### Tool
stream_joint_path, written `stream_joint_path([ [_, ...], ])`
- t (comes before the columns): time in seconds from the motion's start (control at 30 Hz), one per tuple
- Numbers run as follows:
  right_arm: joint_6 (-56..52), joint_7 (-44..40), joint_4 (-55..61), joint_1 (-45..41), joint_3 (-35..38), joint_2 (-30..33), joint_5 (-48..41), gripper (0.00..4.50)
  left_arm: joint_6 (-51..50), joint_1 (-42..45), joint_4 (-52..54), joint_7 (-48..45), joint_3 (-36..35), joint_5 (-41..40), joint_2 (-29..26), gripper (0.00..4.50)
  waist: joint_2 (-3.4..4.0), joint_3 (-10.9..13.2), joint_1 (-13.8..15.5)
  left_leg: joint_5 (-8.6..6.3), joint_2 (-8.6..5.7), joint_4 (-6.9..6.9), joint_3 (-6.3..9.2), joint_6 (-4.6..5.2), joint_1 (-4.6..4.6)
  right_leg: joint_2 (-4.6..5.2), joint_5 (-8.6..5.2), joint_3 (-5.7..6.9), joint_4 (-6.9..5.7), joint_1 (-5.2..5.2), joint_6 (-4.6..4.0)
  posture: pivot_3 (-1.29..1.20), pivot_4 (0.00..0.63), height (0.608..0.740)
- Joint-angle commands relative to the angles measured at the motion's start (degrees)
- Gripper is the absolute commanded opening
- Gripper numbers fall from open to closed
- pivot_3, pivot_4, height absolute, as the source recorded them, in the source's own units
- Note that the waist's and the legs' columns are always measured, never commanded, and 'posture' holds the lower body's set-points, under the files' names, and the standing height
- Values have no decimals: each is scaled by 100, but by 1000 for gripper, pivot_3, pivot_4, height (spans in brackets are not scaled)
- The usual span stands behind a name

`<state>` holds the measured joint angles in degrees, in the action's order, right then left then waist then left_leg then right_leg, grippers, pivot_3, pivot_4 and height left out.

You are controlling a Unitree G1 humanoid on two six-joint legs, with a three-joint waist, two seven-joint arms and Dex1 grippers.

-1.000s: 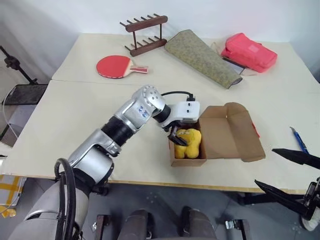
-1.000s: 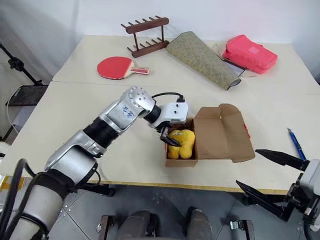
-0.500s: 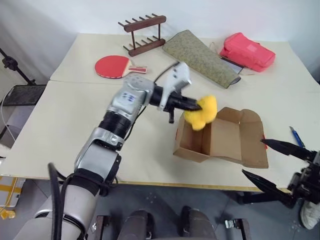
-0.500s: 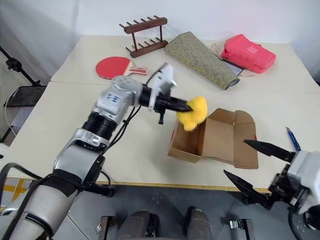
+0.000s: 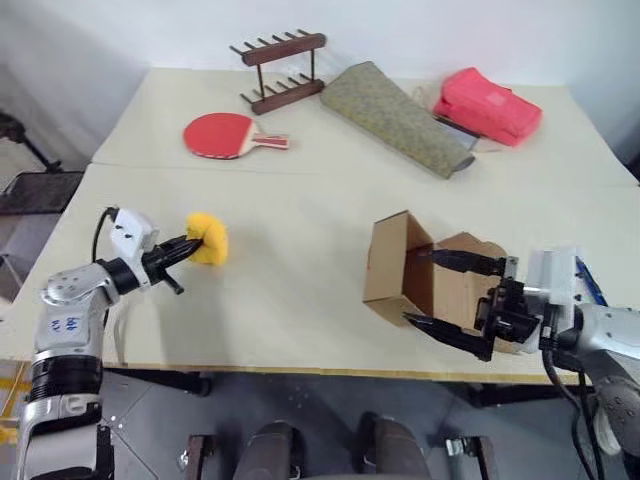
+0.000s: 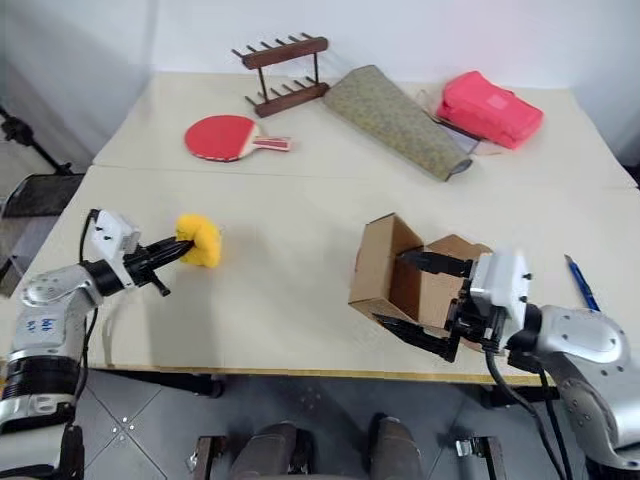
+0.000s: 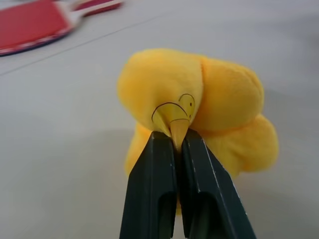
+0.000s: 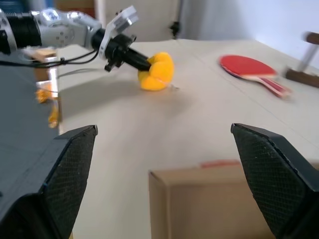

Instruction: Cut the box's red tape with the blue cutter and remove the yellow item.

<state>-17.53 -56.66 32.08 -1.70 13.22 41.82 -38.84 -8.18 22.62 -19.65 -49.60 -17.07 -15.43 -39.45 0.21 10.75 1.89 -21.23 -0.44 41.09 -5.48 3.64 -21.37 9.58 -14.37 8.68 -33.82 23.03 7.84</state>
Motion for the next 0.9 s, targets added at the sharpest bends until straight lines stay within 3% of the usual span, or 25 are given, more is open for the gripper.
stream_joint_path([
  [0.03,334,-137,-228,-8,17,-26,186,4500,-239,-68,238,40,50,-166,56,775,0,0,3,-2,-1,0,2,-1,5,0,0,1,4,-9,0,0,150,740],
  [0.17,458,-207,-361,36,85,3,226,4500,-340,-37,274,-1,184,-136,26,2027,3,-2,-52,-6,5,-9,2,-8,16,-4,0,19,-1,-13,1,0,150,740],
  [0.33,356,-451,-293,279,535,294,-5,4500,-599,-456,635,-538,-75,-336,-687,3583,8,-1,-79,-4,18,-15,-3,-15,19,-18,-1,32,-1,-12,-1,0,150,740],
  [0.5,226,-707,-392,315,889,618,-226,4500,-329,-1361,904,-1255,-616,-548,-1418,3583,15,3,-194,-7,22,-21,-17,-19,22,-16,-2,31,5,-6,-2,0,150,740],
  [0.6,156,-917,-460,301,1078,825,-328,4500,-96,-2313,931,-1832,-1397,-777,-1654,3583,26,10,-216,-11,24,-21,-18,-24,22,-9,-4,29,6,-3,-5,0,150,740],
  [0.73,337,-1396,-623,448,1120,1071,-167,4500,125,-2963,958,-1842,-1810,-778,-1581,3583,29,13,-160,-16,29,-21,-19,-31,15,-7,-7,31,6,9,-11,0,150,740],
  [0.9,563,-1458,-678,976,1398,941,58,4500,99,-3480,1365,-1389,-2150,-877,-1119,3583,31,13,-47,-37,26,-20,-18,-43,15,10,-7,19,8,7,-11,0,150,740],
])
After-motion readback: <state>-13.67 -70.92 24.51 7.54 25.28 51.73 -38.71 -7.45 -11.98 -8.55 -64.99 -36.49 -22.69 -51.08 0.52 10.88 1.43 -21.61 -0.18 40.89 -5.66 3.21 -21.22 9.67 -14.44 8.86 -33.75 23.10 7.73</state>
